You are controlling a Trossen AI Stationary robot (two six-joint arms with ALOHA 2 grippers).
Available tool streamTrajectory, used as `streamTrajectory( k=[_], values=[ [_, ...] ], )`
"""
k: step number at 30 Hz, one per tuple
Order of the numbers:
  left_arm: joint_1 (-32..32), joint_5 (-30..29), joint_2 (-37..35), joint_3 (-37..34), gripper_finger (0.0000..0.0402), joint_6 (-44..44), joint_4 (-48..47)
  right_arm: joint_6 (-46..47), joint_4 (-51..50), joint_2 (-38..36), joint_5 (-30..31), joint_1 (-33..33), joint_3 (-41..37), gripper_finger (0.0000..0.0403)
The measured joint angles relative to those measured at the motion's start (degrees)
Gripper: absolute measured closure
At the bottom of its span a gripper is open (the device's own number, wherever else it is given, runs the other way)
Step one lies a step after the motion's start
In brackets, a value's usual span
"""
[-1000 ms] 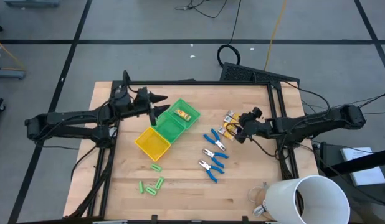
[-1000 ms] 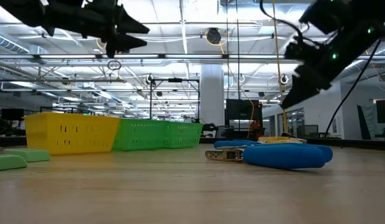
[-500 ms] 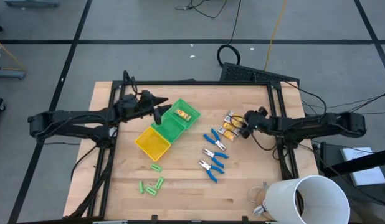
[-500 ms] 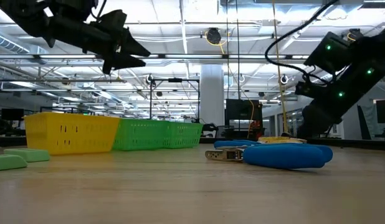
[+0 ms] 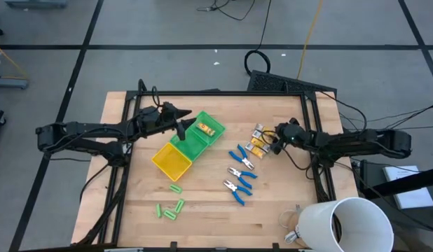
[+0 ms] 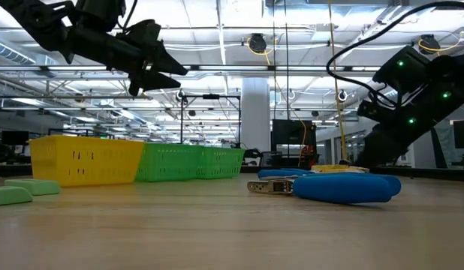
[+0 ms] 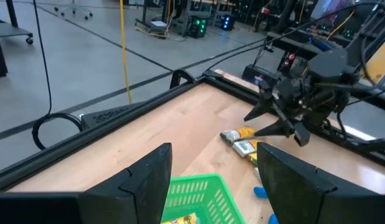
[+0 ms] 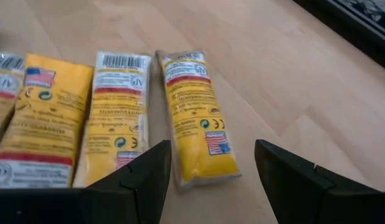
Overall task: Pick & Place School Supplies
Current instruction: Put the crayon box into the top green bin
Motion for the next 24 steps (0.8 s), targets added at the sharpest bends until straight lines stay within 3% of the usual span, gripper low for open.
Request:
streamTrajectory(
  k=[7, 15, 24],
  values=[
    [0.0, 0.0, 0.0, 0.0, 0.0172, -0.4, -0.1, -4.3, 1.9, 3.9, -5.9, -4.6, 0.0, 0.0181],
    [0.0, 0.1, 0.0, 0.0, 0.0188, -2.7, 0.2, -5.9, 9.5, 10.2, -8.6, -4.9, 0.1, 0.0184],
    [0.0, 0.1, 0.0, 0.0, 0.0204, -2.7, 0.2, -0.8, 8.9, 11.3, -11.8, -4.6, 0.1, 0.0242]
  ],
)
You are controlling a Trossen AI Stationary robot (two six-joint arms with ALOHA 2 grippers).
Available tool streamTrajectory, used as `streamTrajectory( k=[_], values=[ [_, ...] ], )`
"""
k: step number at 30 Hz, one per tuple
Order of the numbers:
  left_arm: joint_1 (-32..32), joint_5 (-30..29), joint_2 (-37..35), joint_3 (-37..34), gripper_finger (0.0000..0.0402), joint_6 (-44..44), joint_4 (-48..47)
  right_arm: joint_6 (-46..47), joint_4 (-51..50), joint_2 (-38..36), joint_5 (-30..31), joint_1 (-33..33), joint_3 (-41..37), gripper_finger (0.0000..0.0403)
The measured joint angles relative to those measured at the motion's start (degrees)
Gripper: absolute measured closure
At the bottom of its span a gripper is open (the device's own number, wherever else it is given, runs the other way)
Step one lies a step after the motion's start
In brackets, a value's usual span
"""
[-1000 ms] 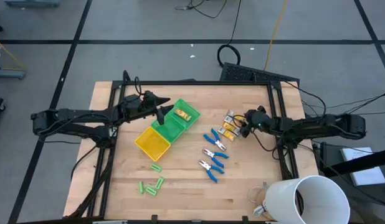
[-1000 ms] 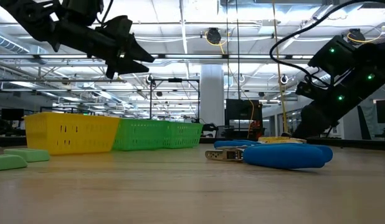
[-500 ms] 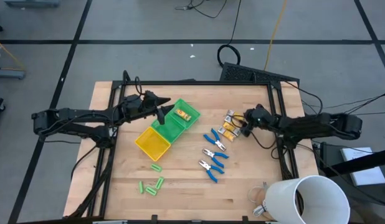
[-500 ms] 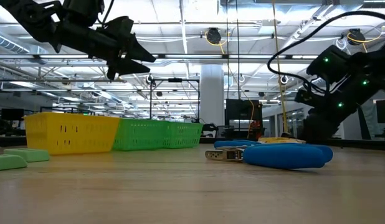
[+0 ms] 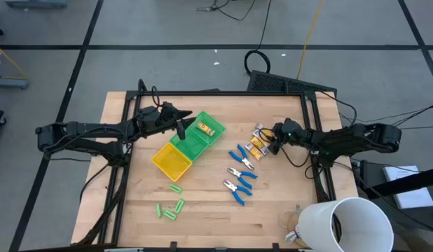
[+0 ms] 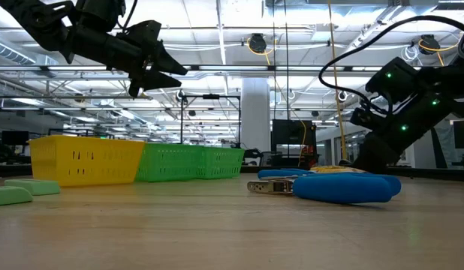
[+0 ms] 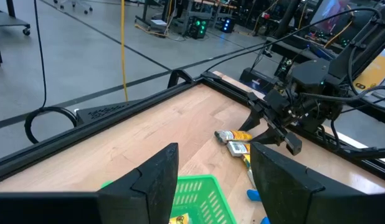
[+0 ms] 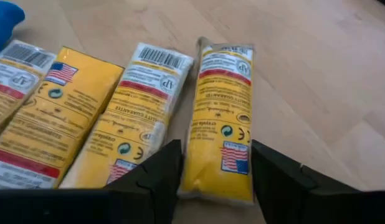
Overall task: Pick & Place School Supplies
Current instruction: Put the crayon box into the top green bin
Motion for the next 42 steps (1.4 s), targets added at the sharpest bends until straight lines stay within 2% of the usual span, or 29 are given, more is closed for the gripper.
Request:
streamTrajectory(
  k=[8, 16, 23, 29, 34, 42],
  values=[
    [0.0, 0.1, 0.0, 0.0, 0.0215, -0.6, 0.0, 3.2, -0.1, 0.0, 0.0, 0.0, 0.0, 0.0294],
    [-0.1, 4.4, 0.0, 0.0, 0.0198, -3.8, 0.0, 4.5, 2.6, -0.8, -0.2, 0.7, -0.2, 0.0306],
    [-2.0, 5.6, 0.0, 0.0, 0.0186, -3.5, -0.6, 0.4, 6.6, -6.1, -0.1, 6.2, -0.2, 0.0307],
    [-3.4, 5.5, 0.0, 0.0, 0.0196, -4.6, -0.1, -4.3, 9.0, -12.3, 0.7, 12.2, -0.2, 0.0307],
    [-5.1, 5.4, 3.4, 0.1, 0.0212, -8.9, 6.0, -8.6, 9.5, -15.3, 5.8, 18.2, 1.1, 0.0307],
    [-7.9, 5.4, 16.0, 0.2, 0.0233, -16.2, 25.7, -15.9, 5.8, -13.6, 18.2, 27.7, 6.2, 0.0307]
  ],
)
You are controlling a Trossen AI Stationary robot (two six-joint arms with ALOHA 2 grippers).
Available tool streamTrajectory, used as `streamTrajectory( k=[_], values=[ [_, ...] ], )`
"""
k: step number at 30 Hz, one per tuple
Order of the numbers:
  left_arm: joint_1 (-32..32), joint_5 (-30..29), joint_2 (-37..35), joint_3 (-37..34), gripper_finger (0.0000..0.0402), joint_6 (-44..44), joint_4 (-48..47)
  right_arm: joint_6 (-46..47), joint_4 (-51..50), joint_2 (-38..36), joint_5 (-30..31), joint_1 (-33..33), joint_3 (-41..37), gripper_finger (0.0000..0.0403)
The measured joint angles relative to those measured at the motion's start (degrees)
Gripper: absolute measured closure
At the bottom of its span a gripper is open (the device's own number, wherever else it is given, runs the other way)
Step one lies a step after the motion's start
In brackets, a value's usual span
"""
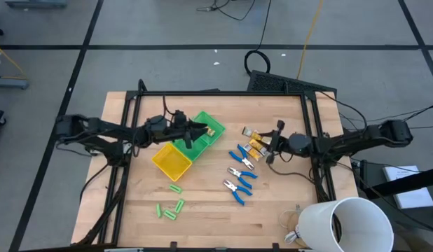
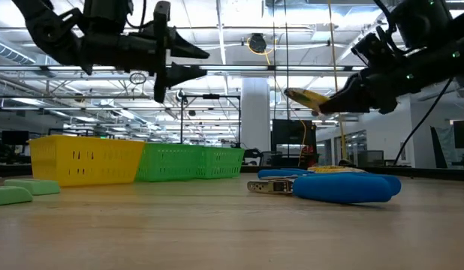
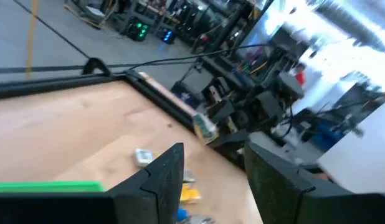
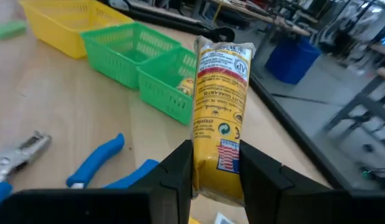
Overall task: Pick & Place School Supplies
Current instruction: Put the crayon box into the top green bin
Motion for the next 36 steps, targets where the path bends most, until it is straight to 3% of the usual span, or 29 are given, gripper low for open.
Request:
streamTrajectory(
  k=[4, 7, 12, 21, 28, 36],
  values=[
    [-0.9, 0.2, 5.5, 3.0, 0.0237, -3.8, 1.6, -3.1, -0.9, 2.0, 4.2, 3.7, 3.0, 0.0307],
    [-1.3, 4.6, 9.3, 7.0, 0.0225, -3.6, 0.4, -5.1, -1.5, 3.8, 6.4, 6.1, 5.2, 0.0307],
    [-1.6, 11.0, 14.8, 15.6, 0.0161, -4.5, -3.4, -6.6, -1.2, 6.5, 6.9, 7.7, 7.4, 0.0307],
    [-1.8, 10.8, 23.1, 28.4, 0.0065, -3.4, -18.1, -8.9, -1.0, 7.9, 10.9, 9.9, 8.3, 0.0307],
    [-1.8, 10.6, 27.1, 33.2, 0.0051, -3.6, -18.0, -8.9, -1.2, 7.9, 11.7, 9.8, 8.3, 0.0307],
    [-1.8, 10.6, 27.3, 33.9, 0.0050, -4.4, -18.7, -9.6, -1.6, 7.9, 12.6, 9.8, 8.3, 0.0307]
  ],
)
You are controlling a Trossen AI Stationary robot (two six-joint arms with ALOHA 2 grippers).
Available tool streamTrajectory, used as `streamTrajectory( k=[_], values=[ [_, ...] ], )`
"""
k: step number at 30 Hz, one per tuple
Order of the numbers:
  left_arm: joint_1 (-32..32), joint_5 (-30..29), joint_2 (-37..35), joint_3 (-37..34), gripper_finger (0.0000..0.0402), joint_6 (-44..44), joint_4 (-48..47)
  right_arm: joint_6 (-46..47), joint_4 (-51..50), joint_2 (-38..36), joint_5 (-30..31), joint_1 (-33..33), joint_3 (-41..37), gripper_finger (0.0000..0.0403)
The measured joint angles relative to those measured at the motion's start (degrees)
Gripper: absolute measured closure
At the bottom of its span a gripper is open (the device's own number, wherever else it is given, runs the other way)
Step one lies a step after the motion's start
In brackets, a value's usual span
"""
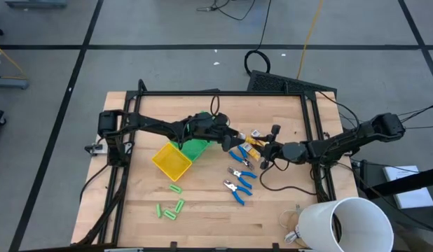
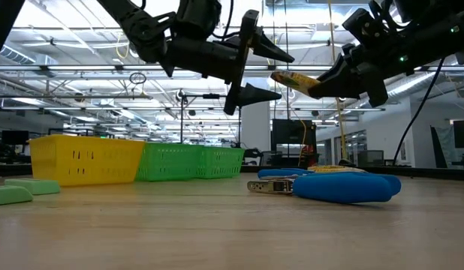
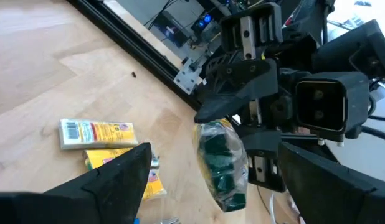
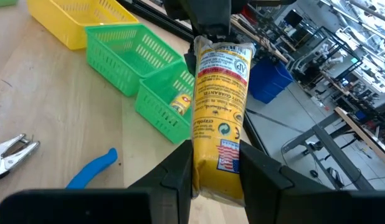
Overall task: Pick & Place School Supplies
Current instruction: Put the crayon box into the top green bin
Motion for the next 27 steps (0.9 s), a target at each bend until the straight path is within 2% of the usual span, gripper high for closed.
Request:
streamTrajectory(
  k=[4, 10, 17, 27],
  values=[
    [0.0, 0.0, 0.0, 0.0, 0.0055, -0.8, 0.1, 0.0, 0.0, 0.0, -0.3, 0.0, 0.0, 0.0307],
    [-0.8, -0.3, 0.0, 0.0, 0.0096, -1.8, 1.2, -0.2, 0.0, 0.0, -0.3, 0.0, 0.0, 0.0307],
    [-2.4, -5.1, 0.0, 0.0, 0.0136, -0.5, 1.1, -0.1, 0.0, 0.0, -0.3, 0.0, 0.0, 0.0307],
    [-2.8, -5.6, 0.0, 0.0, 0.0163, 1.2, 1.1, -0.2, 0.0, 0.0, -0.3, 0.0, 0.0, 0.0307]
  ],
)
